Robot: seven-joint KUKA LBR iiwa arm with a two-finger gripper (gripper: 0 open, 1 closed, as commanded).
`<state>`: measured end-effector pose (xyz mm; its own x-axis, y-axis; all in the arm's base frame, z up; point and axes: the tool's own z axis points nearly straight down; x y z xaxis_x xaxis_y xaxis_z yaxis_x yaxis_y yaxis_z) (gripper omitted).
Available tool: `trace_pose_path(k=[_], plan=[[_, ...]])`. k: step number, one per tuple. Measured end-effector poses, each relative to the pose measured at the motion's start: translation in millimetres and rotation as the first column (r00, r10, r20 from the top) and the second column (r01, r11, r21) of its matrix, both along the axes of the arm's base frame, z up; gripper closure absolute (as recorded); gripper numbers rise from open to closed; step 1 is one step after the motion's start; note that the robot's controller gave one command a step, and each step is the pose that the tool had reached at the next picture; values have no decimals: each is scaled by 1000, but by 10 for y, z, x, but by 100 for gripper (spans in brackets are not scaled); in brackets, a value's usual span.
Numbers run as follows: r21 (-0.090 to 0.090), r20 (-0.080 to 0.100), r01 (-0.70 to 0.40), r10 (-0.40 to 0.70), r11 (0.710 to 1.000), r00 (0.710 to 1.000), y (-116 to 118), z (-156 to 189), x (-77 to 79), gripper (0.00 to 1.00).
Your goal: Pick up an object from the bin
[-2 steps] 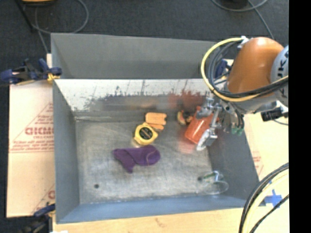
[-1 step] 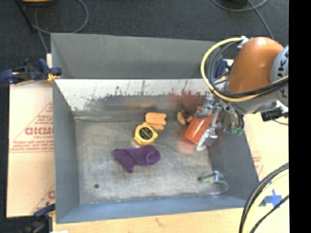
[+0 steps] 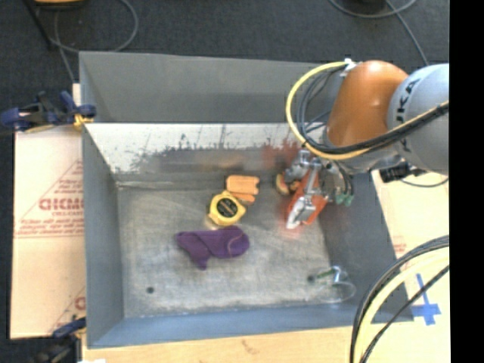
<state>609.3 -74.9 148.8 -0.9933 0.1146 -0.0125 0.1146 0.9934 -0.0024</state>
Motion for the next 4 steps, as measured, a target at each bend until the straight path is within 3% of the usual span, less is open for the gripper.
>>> trace_pose_path(k=[1,2,3,4], plan=[[5,-12,-153,153,988,988,-94,-427,70,0],[0,-9,-204,204,979,979,196,-379,242,0],[6,-7,-159,159,987,987,455,-308,-23,0],[2,-9,-244,244,970,970,702,-148,-98,0]])
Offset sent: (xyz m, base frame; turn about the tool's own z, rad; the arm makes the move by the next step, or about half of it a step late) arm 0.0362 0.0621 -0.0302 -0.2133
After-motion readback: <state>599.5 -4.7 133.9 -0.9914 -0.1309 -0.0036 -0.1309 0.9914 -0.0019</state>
